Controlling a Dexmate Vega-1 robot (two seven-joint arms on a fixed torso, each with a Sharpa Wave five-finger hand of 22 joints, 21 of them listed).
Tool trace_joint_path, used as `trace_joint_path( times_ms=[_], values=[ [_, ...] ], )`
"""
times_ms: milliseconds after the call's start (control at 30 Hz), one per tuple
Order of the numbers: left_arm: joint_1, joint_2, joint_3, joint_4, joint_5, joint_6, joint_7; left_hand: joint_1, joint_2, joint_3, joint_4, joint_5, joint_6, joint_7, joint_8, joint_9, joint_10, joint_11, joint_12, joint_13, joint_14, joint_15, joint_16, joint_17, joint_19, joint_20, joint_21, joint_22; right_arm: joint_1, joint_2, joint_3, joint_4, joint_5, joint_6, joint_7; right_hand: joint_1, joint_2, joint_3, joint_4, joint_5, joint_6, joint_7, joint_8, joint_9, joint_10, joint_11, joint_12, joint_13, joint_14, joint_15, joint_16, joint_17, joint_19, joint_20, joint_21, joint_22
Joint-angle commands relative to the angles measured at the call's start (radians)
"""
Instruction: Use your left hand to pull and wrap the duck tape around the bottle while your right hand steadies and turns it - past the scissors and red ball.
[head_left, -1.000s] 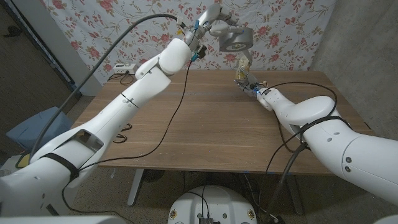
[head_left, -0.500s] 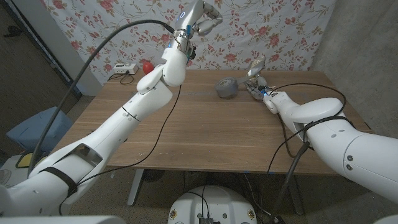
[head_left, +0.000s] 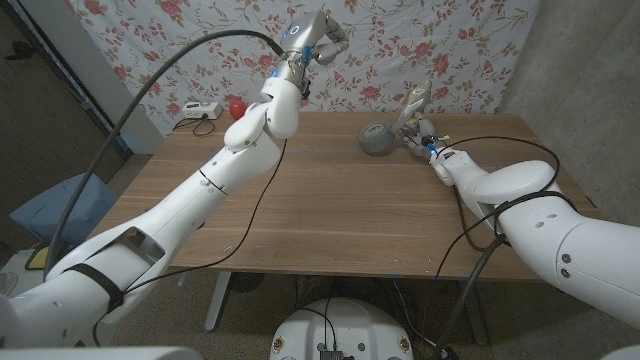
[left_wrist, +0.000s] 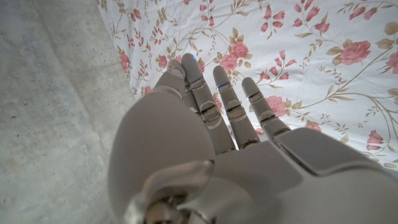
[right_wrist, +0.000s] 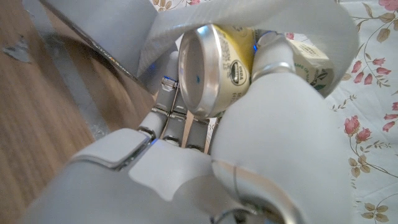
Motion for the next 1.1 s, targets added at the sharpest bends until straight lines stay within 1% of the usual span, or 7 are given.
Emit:
trace_joint_path(
  times_ms=[33,133,233,300,467,833,1100],
  values=[
    [-0.121,0.003,0.162,0.09,0.155,0.311,-0.317,-0.2,-0.084,-0.08,0.077,0.013,-0.187,-0.028,-0.02,-0.016,-0.193,-0.005,-0.09,-0.016,-0.132,-0.129,-0.07,-0.032,-0.046,0.051,-0.008,0.004,-0.017,-0.016,-0.049,0.0,0.051,0.028,0.121,0.133,0.205,0.23,0.197,0.007,0.096,0.052,-0.001,0.003,0.244,-0.097,0.083,0.211,0.466,-0.321,0.208,0.296,-0.021,-0.016,-0.002,-0.001],
    [-0.168,0.003,0.224,0.14,0.2,0.368,-0.405,-0.245,-0.11,-0.109,0.088,0.026,-0.27,-0.058,-0.024,-0.022,-0.31,-0.005,-0.113,-0.041,-0.204,-0.102,-0.082,-0.038,-0.069,0.076,-0.014,0.006,-0.018,-0.018,-0.054,0.0,0.052,0.03,0.131,0.132,0.204,0.231,0.196,0.007,0.096,0.052,-0.003,0.004,0.246,-0.096,0.084,0.212,0.466,-0.321,0.208,0.296,-0.021,-0.019,-0.002,-0.001],
    [-0.185,0.013,0.204,0.17,0.105,0.318,-0.478,-0.281,-0.141,-0.138,0.095,0.039,-0.325,-0.088,-0.021,-0.026,-0.41,-0.01,-0.11,-0.052,-0.274,-0.081,-0.086,-0.043,-0.099,0.096,-0.025,0.005,-0.018,-0.018,-0.054,0.0,0.056,0.029,0.13,0.131,0.204,0.233,0.196,0.007,0.098,0.052,-0.003,0.006,0.247,-0.096,0.084,0.212,0.466,-0.321,0.209,0.296,-0.02,-0.019,-0.002,-0.001],
    [-0.197,0.017,0.197,0.192,0.056,0.29,-0.505,-0.302,-0.15,-0.154,0.101,0.052,-0.378,-0.083,-0.021,-0.027,-0.495,0.011,-0.109,-0.061,-0.345,-0.048,-0.09,-0.049,-0.141,0.116,-0.042,0.005,-0.017,-0.017,-0.054,0.0,0.056,0.028,0.128,0.131,0.203,0.234,0.195,0.007,0.099,0.052,-0.004,0.006,0.246,-0.096,0.084,0.212,0.466,-0.321,0.209,0.296,-0.021,-0.019,-0.002,-0.002],
    [-0.238,0.017,0.215,0.256,-0.026,0.24,-0.563,-0.325,-0.171,-0.176,0.107,0.058,-0.425,-0.081,-0.023,-0.028,-0.555,0.023,-0.109,-0.07,-0.4,-0.022,-0.09,-0.056,-0.167,0.126,-0.054,0.005,-0.015,-0.015,-0.054,0.0,0.055,0.028,0.126,0.129,0.203,0.237,0.194,0.007,0.103,0.054,-0.007,0.007,0.246,-0.095,0.084,0.213,0.466,-0.321,0.209,0.296,-0.021,-0.021,-0.001,-0.002],
    [-0.276,-0.023,0.232,0.42,-0.174,0.064,-0.537,-0.382,-0.26,-0.28,0.124,0.143,-0.658,-0.092,-0.033,-0.035,-0.753,0.015,-0.106,-0.121,-0.519,0.055,-0.077,-0.077,-0.2,0.142,-0.086,0.007,-0.012,-0.012,-0.052,0.0,0.055,0.03,0.126,0.126,0.201,0.244,0.19,0.007,0.109,0.057,-0.013,0.008,0.249,-0.093,0.084,0.214,0.468,-0.321,0.211,0.296,-0.021,-0.022,0.0,-0.002],
    [-0.292,-0.064,0.281,0.513,-0.162,-0.022,-0.441,-0.341,-0.228,-0.284,0.118,0.197,-0.735,-0.094,-0.025,-0.036,-0.806,0.0,-0.102,-0.143,-0.557,0.062,-0.073,-0.082,-0.196,0.141,-0.092,0.008,-0.017,-0.015,-0.055,0.0,0.065,0.035,0.149,0.122,0.199,0.248,0.187,0.008,0.113,0.056,-0.019,0.01,0.251,-0.092,0.084,0.215,0.47,-0.321,0.212,0.296,-0.019,-0.023,0.002,-0.002]
  ],
)
